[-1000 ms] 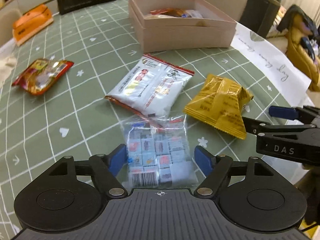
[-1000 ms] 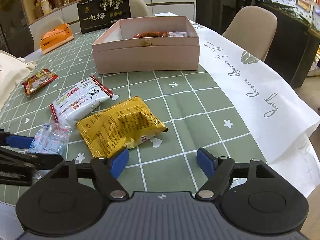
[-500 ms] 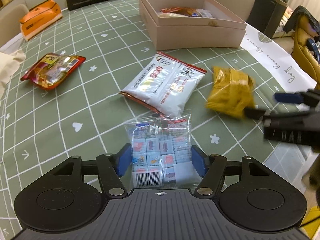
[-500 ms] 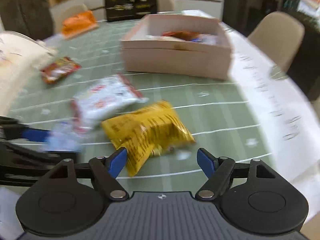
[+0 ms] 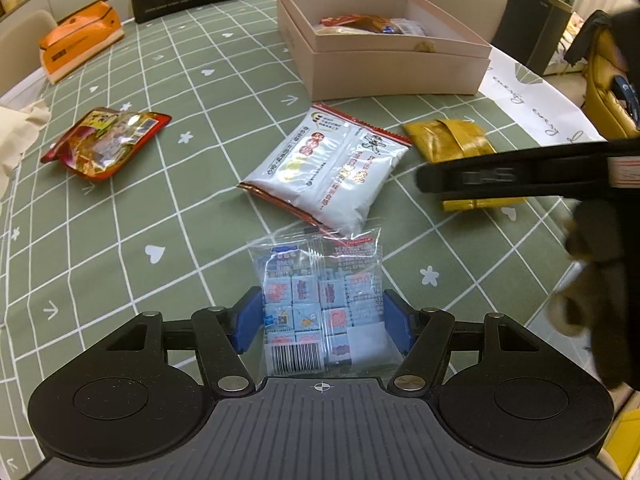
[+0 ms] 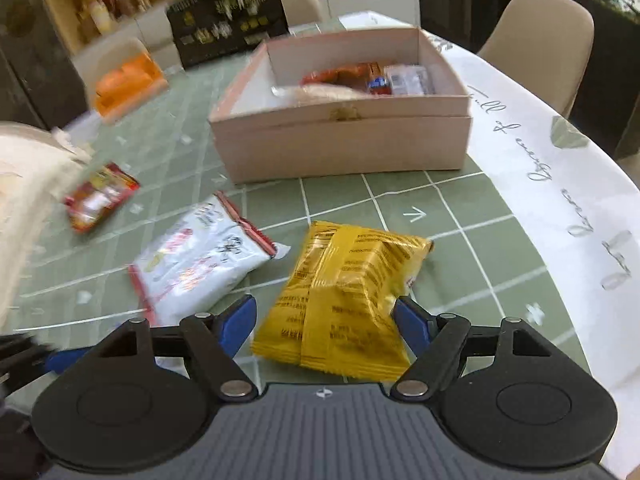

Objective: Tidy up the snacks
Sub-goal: 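Lift the yellow packet with the right tool while the left grasps the clear cube bag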

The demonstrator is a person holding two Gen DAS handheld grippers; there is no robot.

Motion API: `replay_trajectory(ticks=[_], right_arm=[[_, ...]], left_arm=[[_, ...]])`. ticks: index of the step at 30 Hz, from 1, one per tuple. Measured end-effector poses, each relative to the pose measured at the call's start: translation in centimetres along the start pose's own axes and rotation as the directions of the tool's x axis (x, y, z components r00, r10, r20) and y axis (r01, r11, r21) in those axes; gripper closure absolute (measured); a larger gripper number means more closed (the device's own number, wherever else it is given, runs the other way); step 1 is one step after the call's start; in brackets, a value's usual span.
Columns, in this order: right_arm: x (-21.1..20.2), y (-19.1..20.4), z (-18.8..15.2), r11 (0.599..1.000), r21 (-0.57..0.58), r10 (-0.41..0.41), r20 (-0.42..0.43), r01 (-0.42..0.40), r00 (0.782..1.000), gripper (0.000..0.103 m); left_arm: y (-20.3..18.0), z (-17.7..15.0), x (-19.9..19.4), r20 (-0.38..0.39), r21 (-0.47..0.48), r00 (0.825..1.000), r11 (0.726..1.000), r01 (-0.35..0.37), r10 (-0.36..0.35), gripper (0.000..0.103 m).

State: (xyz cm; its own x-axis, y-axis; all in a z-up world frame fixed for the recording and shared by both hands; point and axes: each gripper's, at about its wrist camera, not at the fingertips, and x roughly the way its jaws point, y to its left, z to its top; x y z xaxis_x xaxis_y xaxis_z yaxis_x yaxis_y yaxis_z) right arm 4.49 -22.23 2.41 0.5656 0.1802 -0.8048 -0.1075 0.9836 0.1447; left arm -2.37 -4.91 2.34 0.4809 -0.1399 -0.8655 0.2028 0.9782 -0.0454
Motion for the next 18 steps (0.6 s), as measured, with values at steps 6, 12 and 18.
replay_trajectory(ticks=[6, 12, 18], right_arm=[[-0.5, 2.1, 0.4, 0.993, -0.120, -0.006, 0.040, 0.011, 0.999, 0.043], [-4.2, -0.3, 0.1, 0.992, -0.121, -0.011, 0.102, 0.023, 0.995, 0.043], [-5.0, -2.4, -2.2, 0.989, -0.132, -0.054, 0.052, 0.060, 0.997, 0.043]], left_arm=[[0.2, 0.0, 0.0, 0.000, -0.006, 1.000, 1.000, 0.007, -0.007, 0.033], [0.4, 0.0, 0.0, 0.003, -0.018, 1.000, 1.000, 0.016, -0.016, 0.034], [0.5, 0.0, 0.0, 0.011, -0.030, 1.000, 0.999, 0.023, -0.023, 0.033]])
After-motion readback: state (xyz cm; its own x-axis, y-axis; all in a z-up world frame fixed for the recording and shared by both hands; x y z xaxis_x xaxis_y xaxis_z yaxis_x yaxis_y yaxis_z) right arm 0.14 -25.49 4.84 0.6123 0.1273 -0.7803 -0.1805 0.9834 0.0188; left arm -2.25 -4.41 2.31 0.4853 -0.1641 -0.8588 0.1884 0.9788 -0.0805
